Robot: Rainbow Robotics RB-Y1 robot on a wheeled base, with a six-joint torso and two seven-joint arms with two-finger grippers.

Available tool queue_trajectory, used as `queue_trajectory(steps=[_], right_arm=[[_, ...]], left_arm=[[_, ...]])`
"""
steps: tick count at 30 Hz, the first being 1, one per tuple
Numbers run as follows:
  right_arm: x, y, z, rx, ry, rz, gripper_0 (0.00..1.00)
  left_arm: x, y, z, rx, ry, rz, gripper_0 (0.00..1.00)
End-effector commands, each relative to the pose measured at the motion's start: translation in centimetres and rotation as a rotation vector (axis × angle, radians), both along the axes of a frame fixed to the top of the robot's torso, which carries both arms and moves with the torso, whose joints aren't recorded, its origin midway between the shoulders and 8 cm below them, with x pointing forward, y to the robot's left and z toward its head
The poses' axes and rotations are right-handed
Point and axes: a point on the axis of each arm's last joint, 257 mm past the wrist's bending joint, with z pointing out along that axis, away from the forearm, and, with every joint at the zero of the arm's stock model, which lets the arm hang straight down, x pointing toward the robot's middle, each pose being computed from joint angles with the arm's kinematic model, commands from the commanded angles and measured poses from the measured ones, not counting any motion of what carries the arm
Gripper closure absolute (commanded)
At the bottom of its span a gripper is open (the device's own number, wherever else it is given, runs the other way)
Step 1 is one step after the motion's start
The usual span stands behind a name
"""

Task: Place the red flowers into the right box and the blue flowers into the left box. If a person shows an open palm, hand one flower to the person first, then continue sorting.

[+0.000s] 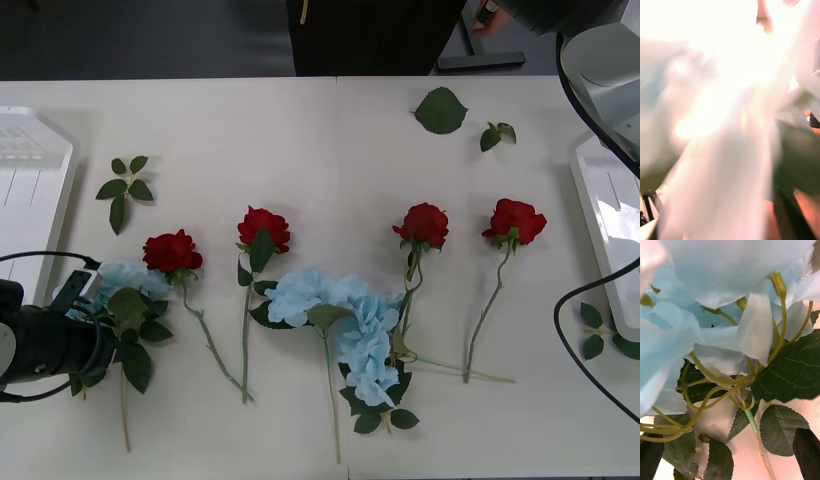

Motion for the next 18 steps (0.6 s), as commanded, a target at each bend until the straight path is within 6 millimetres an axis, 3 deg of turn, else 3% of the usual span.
queue_trajectory(steps=[1,5,9,14,18], right_arm=[[-2.1,1.4,2.8,0.028,-0.040,0.052,0.12],[-2.4,2.0,1.7,-0.005,-0.025,0.073,0.12],[-2.5,2.7,-1.9,-0.083,0.042,0.126,0.12],[-2.5,3.4,-9.5,-0.217,0.247,0.208,0.12],[-1.5,1.6,-18.7,-0.405,0.447,0.159,0.12]], left_arm=[[1.3,-1.0,0.7,-0.037,-0.025,0.045,0.00],[1.3,-1.0,0.7,-0.037,-0.025,0.045,0.00],[1.3,-1.0,0.7,-0.037,-0.025,0.045,0.00],[1.3,-1.0,0.7,-0.037,-0.025,0.045,0.00],[1.3,-1.0,0.7,-0.037,-0.025,0.045,0.00]])
